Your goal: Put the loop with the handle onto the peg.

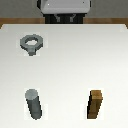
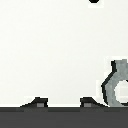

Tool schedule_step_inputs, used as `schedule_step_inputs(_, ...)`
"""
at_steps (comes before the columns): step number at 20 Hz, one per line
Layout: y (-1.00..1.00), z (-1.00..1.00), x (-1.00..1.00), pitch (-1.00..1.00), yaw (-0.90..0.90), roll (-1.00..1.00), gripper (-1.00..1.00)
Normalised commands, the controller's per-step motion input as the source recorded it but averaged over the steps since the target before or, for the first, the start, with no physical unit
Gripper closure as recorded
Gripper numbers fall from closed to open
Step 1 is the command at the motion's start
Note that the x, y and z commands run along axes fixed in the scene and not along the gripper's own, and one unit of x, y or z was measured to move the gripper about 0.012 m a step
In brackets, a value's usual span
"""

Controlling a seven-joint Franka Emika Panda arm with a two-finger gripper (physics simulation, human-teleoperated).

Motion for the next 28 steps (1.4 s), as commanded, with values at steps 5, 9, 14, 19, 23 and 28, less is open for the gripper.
schedule_step_inputs(5,0.0,0.0,0.0,0.0,0.0,0.0,-1.0)
schedule_step_inputs(9,-0.25,0.0,0.0,0.0,0.0,0.0,-1.0)
schedule_step_inputs(14,-1.0,0.0,0.0,0.0,0.0,0.0,-1.0)
schedule_step_inputs(19,-1.0,0.0,0.0,0.0,0.0,0.0,-1.0)
schedule_step_inputs(23,-0.5,0.0,0.38,0.0,0.0,0.0,-1.0)
schedule_step_inputs(28,0.0,0.0,1.0,0.0,0.0,0.0,-1.0)
